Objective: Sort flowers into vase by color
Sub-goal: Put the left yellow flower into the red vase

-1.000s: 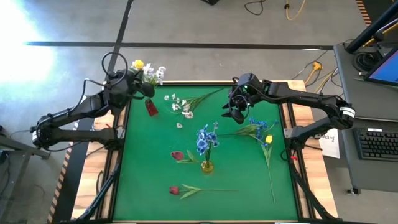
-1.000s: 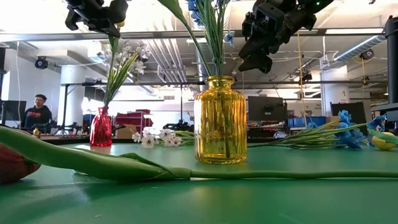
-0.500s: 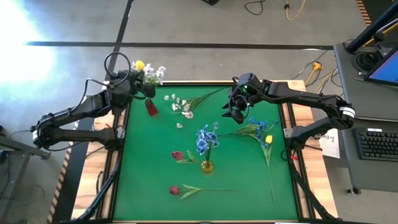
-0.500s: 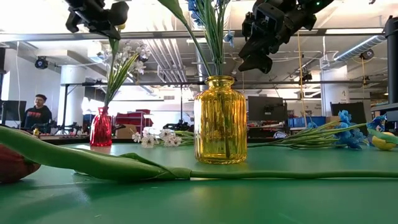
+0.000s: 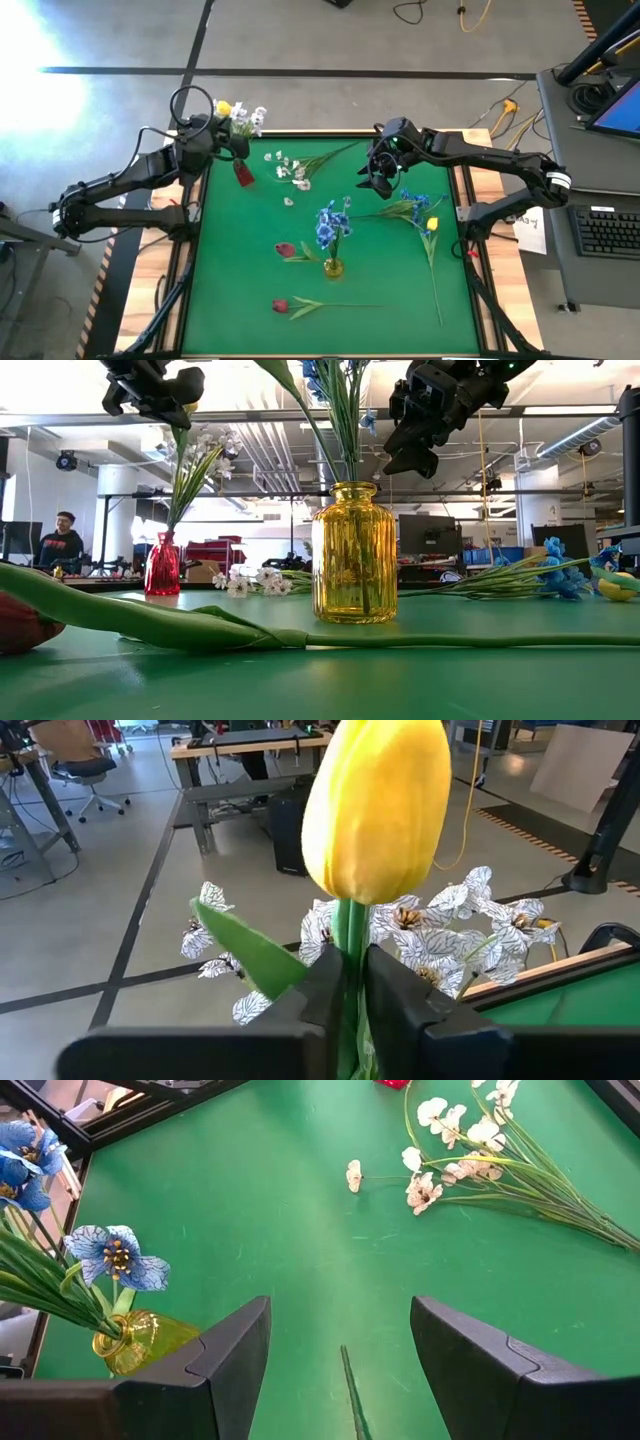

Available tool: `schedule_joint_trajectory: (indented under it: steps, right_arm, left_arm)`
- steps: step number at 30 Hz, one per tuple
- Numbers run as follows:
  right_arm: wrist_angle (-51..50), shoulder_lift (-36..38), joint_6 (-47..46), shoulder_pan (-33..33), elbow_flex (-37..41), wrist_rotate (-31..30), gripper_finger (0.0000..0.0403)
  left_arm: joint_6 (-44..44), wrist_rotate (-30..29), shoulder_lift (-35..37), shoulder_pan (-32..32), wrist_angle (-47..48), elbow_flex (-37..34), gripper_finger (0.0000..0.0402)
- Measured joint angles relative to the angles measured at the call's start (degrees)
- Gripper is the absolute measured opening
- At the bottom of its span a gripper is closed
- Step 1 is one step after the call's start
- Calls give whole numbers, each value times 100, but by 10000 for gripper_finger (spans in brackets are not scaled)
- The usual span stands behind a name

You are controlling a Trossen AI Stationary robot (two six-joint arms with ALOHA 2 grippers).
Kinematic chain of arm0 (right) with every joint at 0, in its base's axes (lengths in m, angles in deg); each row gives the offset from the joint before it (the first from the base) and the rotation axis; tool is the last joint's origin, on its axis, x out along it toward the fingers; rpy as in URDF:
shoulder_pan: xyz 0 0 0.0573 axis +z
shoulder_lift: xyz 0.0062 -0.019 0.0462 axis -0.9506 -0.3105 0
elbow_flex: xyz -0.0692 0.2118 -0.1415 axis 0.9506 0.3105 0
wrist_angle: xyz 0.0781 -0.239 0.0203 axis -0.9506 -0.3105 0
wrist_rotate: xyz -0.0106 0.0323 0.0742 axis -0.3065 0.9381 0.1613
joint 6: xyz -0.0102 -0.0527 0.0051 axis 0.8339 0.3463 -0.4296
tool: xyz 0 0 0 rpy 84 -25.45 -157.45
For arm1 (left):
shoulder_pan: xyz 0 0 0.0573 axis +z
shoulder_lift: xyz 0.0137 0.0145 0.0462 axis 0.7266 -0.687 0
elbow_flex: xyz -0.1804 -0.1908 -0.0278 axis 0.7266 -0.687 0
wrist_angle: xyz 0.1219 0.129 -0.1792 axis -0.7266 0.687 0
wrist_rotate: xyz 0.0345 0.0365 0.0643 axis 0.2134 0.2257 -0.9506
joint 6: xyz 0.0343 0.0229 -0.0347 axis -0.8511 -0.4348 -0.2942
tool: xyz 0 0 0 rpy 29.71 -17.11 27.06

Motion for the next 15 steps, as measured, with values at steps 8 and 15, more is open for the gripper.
schedule_joint_trajectory:
  steps: [8, 15]
  right_arm:
    - [0, 0, 5, 0, 0, 0, 233]
    - [0, 0, 7, 0, 0, 0, 233]
  left_arm:
    - [1, 14, 0, 0, 76, 4, 105]
    - [1, 14, 0, 0, 75, 4, 160]
